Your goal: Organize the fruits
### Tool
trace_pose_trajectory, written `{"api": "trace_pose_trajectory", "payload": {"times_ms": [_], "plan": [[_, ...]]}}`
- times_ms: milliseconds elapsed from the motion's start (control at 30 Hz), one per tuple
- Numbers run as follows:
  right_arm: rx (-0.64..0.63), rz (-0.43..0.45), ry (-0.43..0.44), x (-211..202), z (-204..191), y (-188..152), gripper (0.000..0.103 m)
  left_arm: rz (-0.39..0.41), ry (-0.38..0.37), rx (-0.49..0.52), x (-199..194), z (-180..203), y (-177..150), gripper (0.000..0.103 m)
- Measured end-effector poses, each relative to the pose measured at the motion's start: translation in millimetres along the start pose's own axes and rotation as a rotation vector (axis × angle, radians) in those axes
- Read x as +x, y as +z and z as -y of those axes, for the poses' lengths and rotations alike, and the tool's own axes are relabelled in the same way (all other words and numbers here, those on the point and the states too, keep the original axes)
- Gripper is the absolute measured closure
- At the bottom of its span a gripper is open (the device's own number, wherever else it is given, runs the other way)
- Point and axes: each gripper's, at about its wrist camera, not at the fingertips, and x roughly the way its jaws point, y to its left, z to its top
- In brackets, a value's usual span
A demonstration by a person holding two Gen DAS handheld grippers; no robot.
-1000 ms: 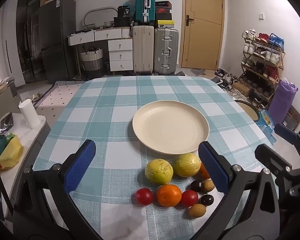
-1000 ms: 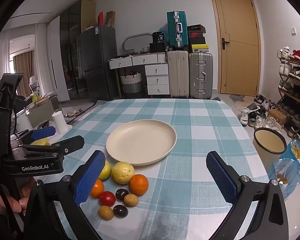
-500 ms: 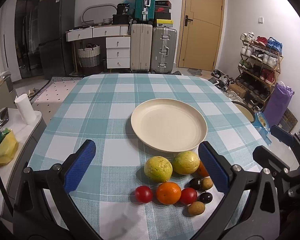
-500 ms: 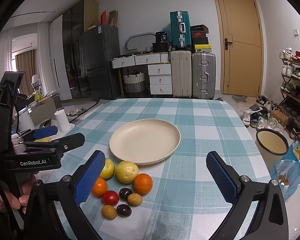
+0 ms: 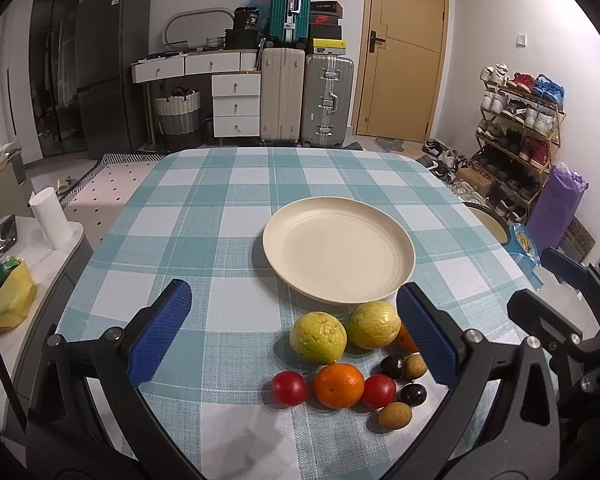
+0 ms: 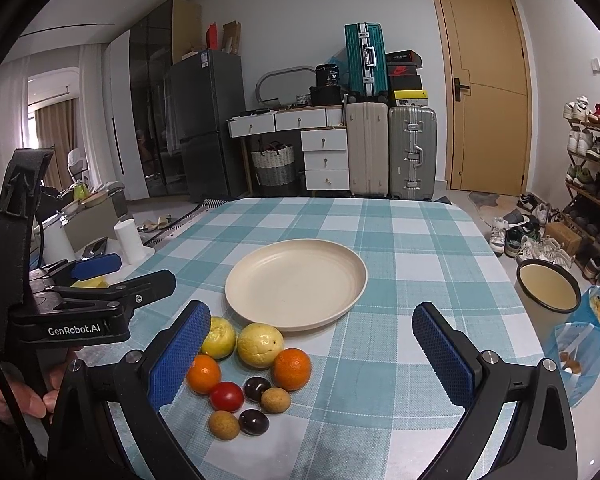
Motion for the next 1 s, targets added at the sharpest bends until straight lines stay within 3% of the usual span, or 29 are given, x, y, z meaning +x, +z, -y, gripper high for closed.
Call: {"api": "trace_pose_trajectory", "payload": {"times_ms": [1000], "plan": [[-0.001,0.002,0.011,1.2,-3.9,1.2,0.000,-0.012,-0.015,-0.010,1.5,-0.9,-1.3,0.001]]}}
